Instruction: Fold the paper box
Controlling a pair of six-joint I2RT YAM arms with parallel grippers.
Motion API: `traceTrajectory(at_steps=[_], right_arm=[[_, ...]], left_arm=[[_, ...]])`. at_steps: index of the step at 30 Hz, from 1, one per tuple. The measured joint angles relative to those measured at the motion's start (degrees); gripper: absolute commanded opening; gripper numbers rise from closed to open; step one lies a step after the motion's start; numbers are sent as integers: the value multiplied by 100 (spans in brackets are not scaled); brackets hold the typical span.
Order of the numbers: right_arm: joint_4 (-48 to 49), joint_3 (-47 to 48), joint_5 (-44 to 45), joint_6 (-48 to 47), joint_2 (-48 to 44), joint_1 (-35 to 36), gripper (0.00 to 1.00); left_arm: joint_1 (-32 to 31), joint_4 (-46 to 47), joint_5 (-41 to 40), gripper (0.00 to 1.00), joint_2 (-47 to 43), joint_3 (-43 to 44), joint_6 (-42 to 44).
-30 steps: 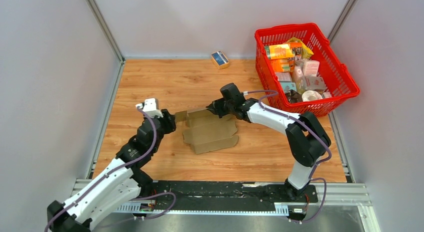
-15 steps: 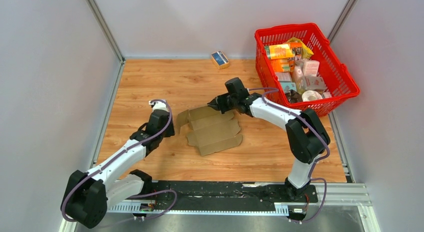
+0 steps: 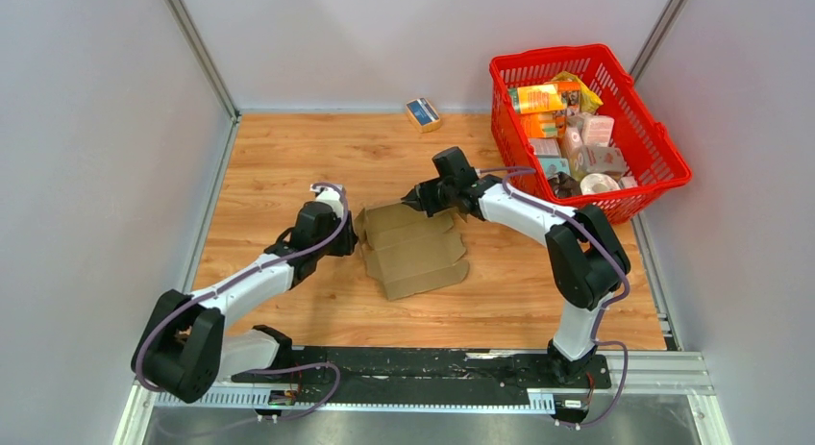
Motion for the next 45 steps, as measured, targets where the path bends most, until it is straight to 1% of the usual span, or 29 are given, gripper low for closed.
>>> traceTrajectory(at_steps=[4, 10, 14, 16, 21, 26, 30, 36, 40, 41, 44, 45], right_arm=[[-17, 7, 37, -111, 0, -4, 3], [-26, 11, 85, -304, 0, -4, 4], [-26, 11, 127, -422, 0, -4, 5], [-24, 11, 144, -450, 0, -4, 6], [-37, 11, 175, -492, 0, -4, 7], [-37, 11, 190, -516, 0, -4, 8], [-39, 11, 192, -518, 0, -4, 8], [-31, -9, 199, -511, 0, -4, 8], [7, -57, 208, -511, -2, -4, 8], [13, -68, 208, -514, -9, -4, 8], [39, -81, 210, -579, -15, -4, 4], [74, -96, 216, -612, -22, -4, 0]], left_arm=[[-48, 269, 223, 44, 348, 46, 52], [-260, 621, 415, 47, 358, 57, 146], [-267, 461, 378, 48, 173, 157, 271], [-264, 337, 365, 48, 157, 365, 332], [-264, 232, 612, 47, 404, 837, 369], [-264, 142, 903, 47, 527, 863, 374], [-302, 90, 866, 47, 522, 863, 372], [-608, 111, 538, 49, 516, 713, 295], [-782, 269, 433, 52, 341, 356, 197], [-807, 319, 435, 55, 208, 203, 173], [-833, 553, 492, 55, -136, -136, 146], [-835, 581, 511, 55, -197, -166, 133]])
